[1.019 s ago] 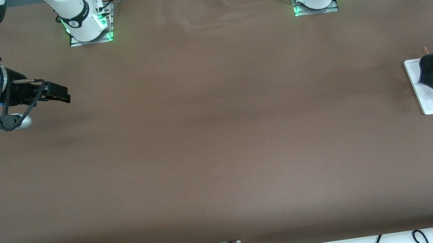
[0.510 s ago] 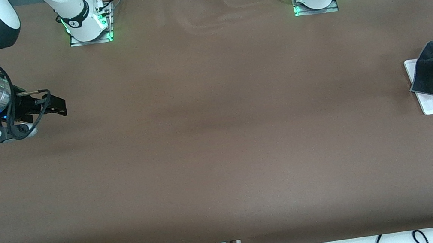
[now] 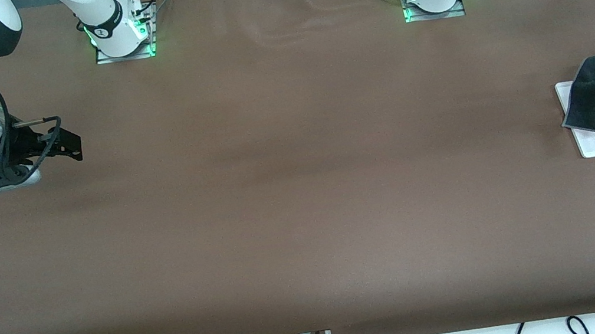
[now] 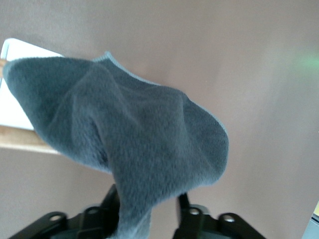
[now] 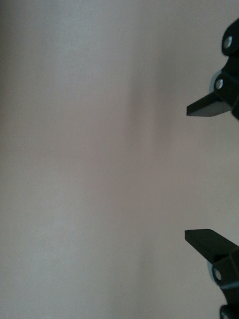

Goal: Pass towel and hang on rack
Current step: 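Lower the towel over the rack rods and open the left gripper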

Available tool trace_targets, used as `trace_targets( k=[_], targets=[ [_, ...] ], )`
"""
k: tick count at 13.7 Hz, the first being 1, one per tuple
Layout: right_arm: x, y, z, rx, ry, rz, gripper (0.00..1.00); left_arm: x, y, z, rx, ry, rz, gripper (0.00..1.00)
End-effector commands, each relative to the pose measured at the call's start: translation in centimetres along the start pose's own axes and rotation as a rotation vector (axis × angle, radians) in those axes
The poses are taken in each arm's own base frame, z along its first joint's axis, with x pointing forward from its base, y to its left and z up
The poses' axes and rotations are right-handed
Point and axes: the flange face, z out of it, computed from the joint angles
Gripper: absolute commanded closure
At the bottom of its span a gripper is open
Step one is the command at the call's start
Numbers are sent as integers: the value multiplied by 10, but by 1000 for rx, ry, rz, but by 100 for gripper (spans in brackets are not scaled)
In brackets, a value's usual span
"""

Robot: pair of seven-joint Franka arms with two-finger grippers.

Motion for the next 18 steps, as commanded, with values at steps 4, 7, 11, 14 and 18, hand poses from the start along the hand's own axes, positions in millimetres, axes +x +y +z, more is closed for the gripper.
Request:
trace_targets(
  k=[4, 7, 11, 14, 18],
  targets=[
    [2, 8, 1, -18, -15, -14, 0, -15, -3, -57, 99, -33, -15, 0],
    [2, 15, -8, -11, 0, 1, 0, -16, -2, -86, 151, -38, -25, 0],
    [2, 10, -8, -2, -11, 83, 0, 6, 20, -150, 195, 67, -72, 0],
    [3, 10, -10, -1, 0, 83, 0, 63, 39, -179, 128, 179, -221, 0],
    [3, 11, -10, -1, 3, 87, 0, 144, 65, -213, 75, 193, -393, 0]
  ],
)
